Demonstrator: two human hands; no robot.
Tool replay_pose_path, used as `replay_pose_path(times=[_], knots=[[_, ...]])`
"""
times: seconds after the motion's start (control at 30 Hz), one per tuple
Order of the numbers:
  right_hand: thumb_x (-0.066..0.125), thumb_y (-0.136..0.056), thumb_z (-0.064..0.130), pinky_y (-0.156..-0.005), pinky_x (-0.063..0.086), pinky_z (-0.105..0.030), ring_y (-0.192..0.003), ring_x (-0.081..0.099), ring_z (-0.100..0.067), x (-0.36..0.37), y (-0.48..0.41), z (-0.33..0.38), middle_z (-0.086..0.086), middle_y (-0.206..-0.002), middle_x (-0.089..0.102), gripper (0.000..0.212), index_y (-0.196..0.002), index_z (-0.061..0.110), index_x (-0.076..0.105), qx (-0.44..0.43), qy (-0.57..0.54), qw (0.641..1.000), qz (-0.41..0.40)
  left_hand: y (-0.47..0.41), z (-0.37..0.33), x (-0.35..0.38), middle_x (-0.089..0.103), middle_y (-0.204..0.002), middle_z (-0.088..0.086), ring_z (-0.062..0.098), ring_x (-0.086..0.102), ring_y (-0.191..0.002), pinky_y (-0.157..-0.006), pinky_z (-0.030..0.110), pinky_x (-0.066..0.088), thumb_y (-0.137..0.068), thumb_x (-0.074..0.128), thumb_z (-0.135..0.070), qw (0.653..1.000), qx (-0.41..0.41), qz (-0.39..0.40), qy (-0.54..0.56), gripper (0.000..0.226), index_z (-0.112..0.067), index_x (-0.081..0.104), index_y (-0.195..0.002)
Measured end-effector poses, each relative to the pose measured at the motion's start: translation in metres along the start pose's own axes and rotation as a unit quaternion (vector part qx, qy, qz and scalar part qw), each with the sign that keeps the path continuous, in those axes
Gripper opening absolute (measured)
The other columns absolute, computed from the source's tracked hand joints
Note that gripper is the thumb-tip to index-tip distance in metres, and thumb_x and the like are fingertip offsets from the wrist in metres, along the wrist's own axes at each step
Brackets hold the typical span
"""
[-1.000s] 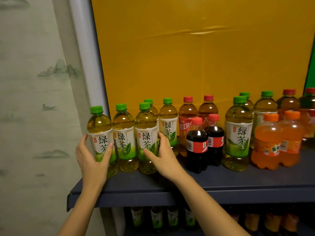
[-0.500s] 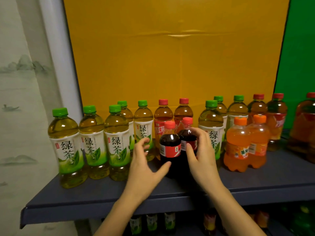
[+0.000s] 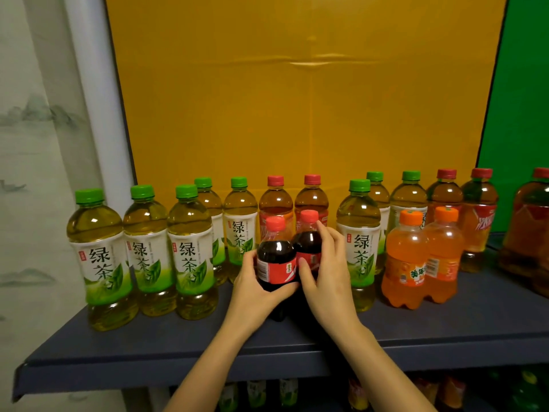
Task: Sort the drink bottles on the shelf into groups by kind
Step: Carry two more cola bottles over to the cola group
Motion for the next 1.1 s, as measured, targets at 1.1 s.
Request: replay_pose_path(times=[1.1], knots=[[0.072, -0.059, 0.045, -0.076, 0.051, -0.022, -0.089, 0.063, 0.000, -0.127, 0.103, 0.001, 0.009, -0.101, 0.065, 0.061, -0.113, 0.025, 0.052, 0.230, -0.174, 0.949, -0.126, 0.055, -0.057, 0.049, 0.066, -0.097, -0.005, 0.007, 0.066, -0.084, -0.067, 0.017, 0.052, -0.057, 0.077, -0.029, 0.967, 0.026, 0.114, 0.225, 0.052, -0.029, 0.056, -0.105]])
Point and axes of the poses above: each hand's wrist, its own y-axis away from the middle knuckle, its own x-axis out of the palm, z = x × y, the point moved 6 cm from there along -y, towards the middle knuckle
